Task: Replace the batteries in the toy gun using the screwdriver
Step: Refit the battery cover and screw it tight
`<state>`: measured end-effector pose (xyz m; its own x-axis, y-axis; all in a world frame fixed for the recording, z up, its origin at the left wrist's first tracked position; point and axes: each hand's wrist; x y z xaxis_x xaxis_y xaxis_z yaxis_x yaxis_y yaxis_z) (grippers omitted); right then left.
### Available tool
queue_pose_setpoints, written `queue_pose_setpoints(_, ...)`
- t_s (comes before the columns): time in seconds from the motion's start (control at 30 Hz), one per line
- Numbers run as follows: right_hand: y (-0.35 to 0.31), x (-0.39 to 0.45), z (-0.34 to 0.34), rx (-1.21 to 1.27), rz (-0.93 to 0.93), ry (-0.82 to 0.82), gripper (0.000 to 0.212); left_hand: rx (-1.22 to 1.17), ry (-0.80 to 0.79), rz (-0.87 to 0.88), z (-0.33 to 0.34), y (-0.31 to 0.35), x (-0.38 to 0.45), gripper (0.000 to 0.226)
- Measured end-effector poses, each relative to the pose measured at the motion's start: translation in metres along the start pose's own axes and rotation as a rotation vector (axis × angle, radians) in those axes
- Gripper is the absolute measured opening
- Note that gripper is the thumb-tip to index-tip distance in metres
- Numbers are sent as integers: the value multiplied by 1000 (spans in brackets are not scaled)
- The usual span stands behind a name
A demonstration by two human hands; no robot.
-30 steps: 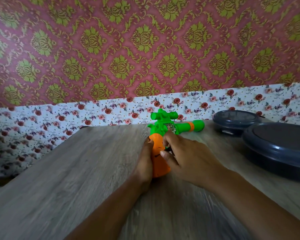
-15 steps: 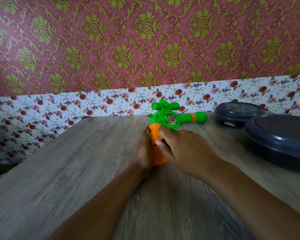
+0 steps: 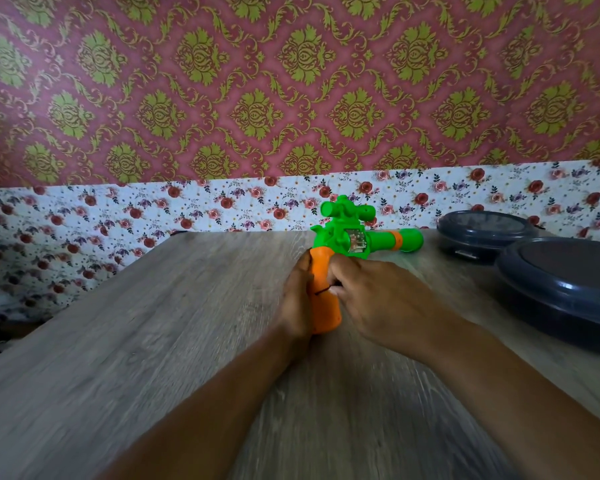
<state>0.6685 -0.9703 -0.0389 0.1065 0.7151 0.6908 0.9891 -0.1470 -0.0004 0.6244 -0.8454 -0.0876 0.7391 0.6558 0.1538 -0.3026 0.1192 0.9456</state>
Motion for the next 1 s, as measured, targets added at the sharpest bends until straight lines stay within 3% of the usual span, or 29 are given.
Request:
queue_pose_setpoints(0.1, -4, -2, 2, -162, -111, 68, 9, -19, -10, 37, -2, 1, 0, 39)
queue_pose_setpoints(0.33, -5, -3, 7, -344, -14, 107, 26, 11, 14, 30, -4, 2, 0, 39)
queue_pose_setpoints(0.5, -6, -3, 2, -100, 42, -11, 28, 25, 17, 5, -4, 6, -2, 41)
queue_pose_setpoints(0.67, 3, -2, 2, -200, -53, -21, 18, 49, 80, 50, 2, 12, -7, 63)
queue_pose_setpoints(0.77, 0, -2, 3, -222, -76, 50, 28, 74, 108, 13, -2, 4, -1, 63)
queue_pose_setpoints(0.87, -13, -3, 9, -89, 73, 45, 20, 87, 209, -47, -4, 5, 2, 62)
queue_pose_setpoints(1.0, -17, -4, 19, 84, 344, 136, 18, 91, 183, -113, -5, 8, 1, 50)
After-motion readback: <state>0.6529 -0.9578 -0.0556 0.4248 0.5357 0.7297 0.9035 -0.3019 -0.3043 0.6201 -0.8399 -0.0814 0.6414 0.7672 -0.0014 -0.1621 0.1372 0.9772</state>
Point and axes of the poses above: each hand's wrist, its own x-axis towards the middle knuckle, its own z-axis out of the palm, y = z × x, and after that the axes turned 10 degrees about y, right-handed
